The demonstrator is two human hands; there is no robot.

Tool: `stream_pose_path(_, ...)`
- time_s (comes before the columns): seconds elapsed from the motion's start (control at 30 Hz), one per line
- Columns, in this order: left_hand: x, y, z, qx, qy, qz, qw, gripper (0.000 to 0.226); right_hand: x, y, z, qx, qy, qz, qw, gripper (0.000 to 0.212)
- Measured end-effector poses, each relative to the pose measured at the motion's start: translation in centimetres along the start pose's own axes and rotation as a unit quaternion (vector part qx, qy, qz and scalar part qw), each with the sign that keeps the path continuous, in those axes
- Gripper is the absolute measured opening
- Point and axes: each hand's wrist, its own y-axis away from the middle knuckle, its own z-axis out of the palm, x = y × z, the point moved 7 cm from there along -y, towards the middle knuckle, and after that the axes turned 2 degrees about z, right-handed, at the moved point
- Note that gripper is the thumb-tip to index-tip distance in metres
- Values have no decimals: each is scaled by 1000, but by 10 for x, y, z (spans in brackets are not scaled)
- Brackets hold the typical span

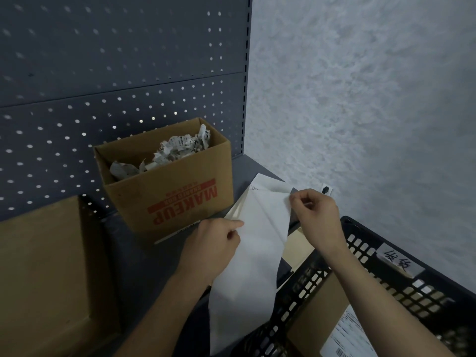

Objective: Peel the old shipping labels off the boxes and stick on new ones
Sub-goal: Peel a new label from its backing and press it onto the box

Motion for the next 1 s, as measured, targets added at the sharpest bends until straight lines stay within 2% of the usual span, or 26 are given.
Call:
stream_pose_path(0.13, 0, 2, 0, -14, -36, -6, 999, 34, 6, -7, -8, 27, -9, 15, 999, 17)
stream_pose_path(0.27, -3, -1, 4, -37, -88, -12, 995, 14, 10, -13, -20, 55, -11, 31, 998, 18)
stream_pose_path(0.47, -4, -1, 5, -47, -98, -5, 994, 33, 12, -19, -35, 98, -28, 40, 994, 18)
stream_pose_path(0.6, -4, -2, 5, -49, -98, -1, 994, 19, 14, -22, -44, 121, -32, 42, 991, 18)
stream_pose_path(0.73, -3, -3, 2, -50, -86, -18, 995, 46, 16, -24, -53, 153, -34, 47, 987, 22)
stream_pose_path(1.0, -10, -7, 0, -27, -49, -57, 997, 44, 19, -31, -70, 196, -32, 54, 979, 23)
